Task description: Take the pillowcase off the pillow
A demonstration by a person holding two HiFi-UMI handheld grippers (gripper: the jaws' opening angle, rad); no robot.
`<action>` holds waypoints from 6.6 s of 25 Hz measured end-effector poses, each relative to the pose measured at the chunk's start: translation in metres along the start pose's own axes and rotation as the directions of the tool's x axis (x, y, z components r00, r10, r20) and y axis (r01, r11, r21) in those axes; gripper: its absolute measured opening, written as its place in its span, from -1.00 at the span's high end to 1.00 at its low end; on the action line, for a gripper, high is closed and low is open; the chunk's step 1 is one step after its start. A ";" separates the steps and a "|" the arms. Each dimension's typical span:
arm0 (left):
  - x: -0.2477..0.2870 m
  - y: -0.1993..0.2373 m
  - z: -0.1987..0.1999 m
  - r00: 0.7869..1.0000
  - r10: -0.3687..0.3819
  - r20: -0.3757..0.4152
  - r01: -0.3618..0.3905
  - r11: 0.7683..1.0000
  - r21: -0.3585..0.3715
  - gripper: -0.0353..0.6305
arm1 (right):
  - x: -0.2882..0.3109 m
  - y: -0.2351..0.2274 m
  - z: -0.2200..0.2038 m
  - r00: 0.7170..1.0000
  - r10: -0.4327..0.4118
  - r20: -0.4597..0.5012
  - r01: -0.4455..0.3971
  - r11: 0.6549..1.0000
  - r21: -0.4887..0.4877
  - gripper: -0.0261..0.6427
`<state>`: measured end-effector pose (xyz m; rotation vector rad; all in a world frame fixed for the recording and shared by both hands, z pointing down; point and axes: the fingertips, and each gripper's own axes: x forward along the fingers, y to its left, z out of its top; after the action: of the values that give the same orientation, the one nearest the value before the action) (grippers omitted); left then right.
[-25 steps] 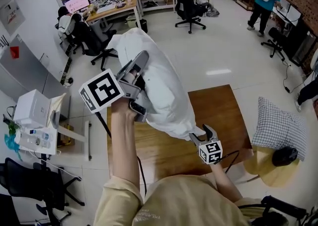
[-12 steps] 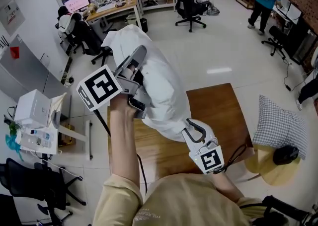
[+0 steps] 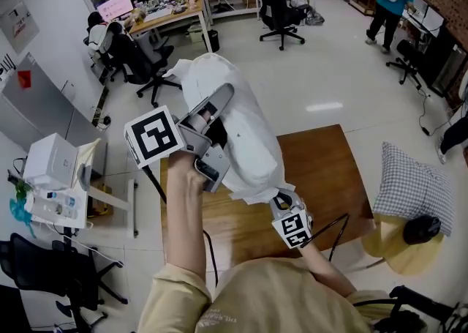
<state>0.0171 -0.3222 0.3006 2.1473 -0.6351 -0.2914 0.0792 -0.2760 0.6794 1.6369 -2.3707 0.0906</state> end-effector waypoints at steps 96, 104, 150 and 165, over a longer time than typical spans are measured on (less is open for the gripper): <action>0.003 -0.001 -0.022 0.811 0.056 -0.582 0.498 0.455 0.738 0.85 | -0.073 -0.084 0.001 0.967 0.186 0.177 -0.204 0.975 0.093 0.00; 0.014 0.020 -0.016 0.844 0.212 -0.493 0.292 0.589 0.753 0.85 | -0.053 -0.042 0.021 0.949 0.251 0.190 -0.270 0.959 0.080 0.07; 0.041 -0.027 0.065 0.998 -0.069 -0.006 0.069 0.997 -0.044 0.87 | -0.029 -0.002 0.067 0.953 0.118 0.280 -0.162 0.977 0.139 0.23; 0.037 -0.029 0.062 0.998 -0.048 0.036 0.051 0.995 -0.089 0.87 | 0.000 -0.026 0.101 0.971 0.047 0.235 -0.060 0.997 0.045 0.81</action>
<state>0.0319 -0.3691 0.2412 2.0775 -0.5777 -0.3765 0.0859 -0.3053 0.5791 1.6905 -2.6075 -0.0329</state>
